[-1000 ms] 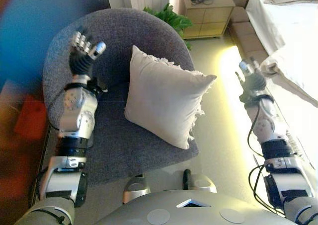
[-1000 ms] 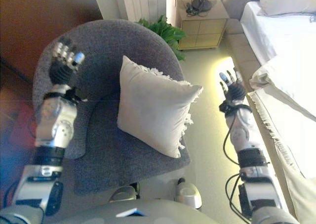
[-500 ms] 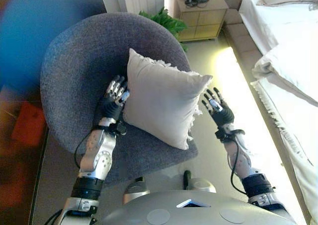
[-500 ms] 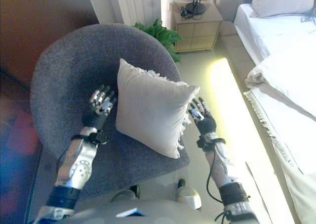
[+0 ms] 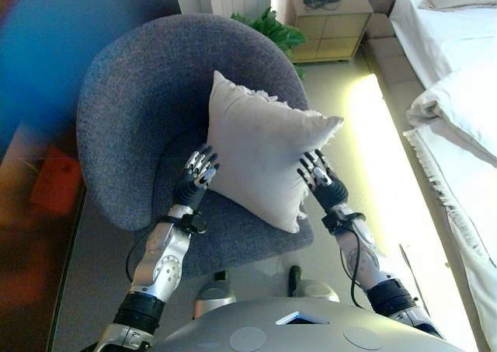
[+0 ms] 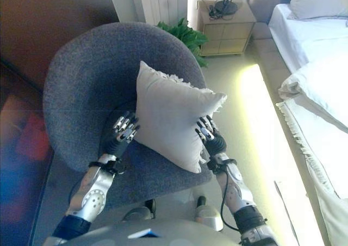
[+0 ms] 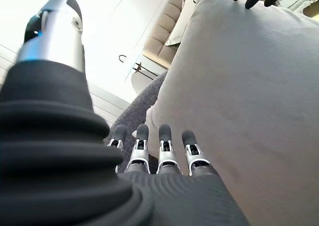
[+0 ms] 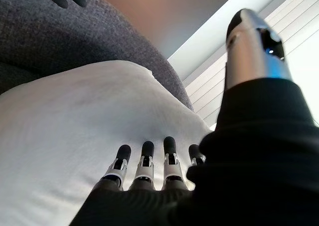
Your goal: Pick up the cushion and take it to the sofa
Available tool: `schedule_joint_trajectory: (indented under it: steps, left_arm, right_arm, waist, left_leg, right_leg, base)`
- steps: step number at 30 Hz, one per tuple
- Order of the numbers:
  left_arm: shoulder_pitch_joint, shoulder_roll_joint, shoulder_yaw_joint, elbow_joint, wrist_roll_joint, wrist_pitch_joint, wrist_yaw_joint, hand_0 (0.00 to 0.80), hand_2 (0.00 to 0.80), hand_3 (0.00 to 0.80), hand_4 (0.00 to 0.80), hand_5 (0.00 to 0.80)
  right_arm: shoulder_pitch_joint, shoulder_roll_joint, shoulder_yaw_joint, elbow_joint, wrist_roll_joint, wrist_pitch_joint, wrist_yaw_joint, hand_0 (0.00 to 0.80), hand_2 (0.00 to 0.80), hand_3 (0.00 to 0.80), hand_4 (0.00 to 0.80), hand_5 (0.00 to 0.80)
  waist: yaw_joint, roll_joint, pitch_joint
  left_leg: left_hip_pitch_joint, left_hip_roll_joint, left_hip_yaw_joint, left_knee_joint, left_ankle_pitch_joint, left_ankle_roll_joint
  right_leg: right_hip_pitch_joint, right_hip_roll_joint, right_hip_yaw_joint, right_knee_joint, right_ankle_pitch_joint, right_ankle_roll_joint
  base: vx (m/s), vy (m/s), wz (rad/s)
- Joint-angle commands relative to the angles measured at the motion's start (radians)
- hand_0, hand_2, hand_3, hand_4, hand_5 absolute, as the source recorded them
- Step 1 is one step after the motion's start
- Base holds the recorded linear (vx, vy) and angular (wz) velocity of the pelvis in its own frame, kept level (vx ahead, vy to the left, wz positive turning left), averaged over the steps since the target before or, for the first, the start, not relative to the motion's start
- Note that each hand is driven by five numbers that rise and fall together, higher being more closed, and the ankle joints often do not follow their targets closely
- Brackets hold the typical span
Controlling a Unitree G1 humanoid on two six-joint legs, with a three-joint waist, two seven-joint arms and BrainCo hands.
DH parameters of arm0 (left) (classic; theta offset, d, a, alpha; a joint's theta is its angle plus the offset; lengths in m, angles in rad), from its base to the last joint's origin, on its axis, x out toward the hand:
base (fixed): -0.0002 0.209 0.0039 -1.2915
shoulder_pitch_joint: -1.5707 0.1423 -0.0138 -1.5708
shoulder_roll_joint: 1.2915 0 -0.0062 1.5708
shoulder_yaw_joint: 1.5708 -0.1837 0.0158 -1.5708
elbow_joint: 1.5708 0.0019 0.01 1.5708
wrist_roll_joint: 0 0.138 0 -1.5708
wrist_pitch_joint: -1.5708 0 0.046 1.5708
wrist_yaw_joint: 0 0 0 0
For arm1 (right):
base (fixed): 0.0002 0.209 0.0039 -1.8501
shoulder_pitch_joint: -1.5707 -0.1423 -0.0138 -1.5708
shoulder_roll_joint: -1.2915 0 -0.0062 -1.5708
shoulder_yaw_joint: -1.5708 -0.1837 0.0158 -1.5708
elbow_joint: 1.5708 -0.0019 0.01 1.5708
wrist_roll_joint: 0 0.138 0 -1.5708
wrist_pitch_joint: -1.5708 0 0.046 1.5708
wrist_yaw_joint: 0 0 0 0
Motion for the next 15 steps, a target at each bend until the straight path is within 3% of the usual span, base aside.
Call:
schedule_joint_trajectory:
  steps: [1,15]
  left_arm:
    - [-0.053,0.029,-0.001,-0.003,-0.011,-0.061,-0.032,0.000,0.000,0.000,0.000,0.000]
    - [-0.044,0.029,-0.004,-0.007,0.003,-0.040,-0.035,0.000,0.000,0.000,0.000,0.000]
  right_arm:
    - [-0.050,0.005,-0.008,-0.030,-0.043,-0.049,0.004,0.000,0.000,0.000,0.000,0.000]
    - [-0.035,0.010,-0.007,-0.029,-0.048,-0.037,0.007,0.000,0.000,0.000,0.000,0.000]
  waist:
    - [0.017,-0.029,0.011]
    - [0.012,-0.032,0.022]
  left_leg:
    - [-0.038,-0.038,0.022,0.017,0.017,0.040]
    - [-0.024,-0.041,0.025,0.014,0.010,0.049]
  right_leg:
    - [-0.052,-0.001,-0.014,0.015,0.058,0.017]
    - [-0.044,-0.001,-0.004,0.013,0.058,0.017]
  base:
    - [0.000,0.000,0.00]
    - [0.000,0.000,0.00]
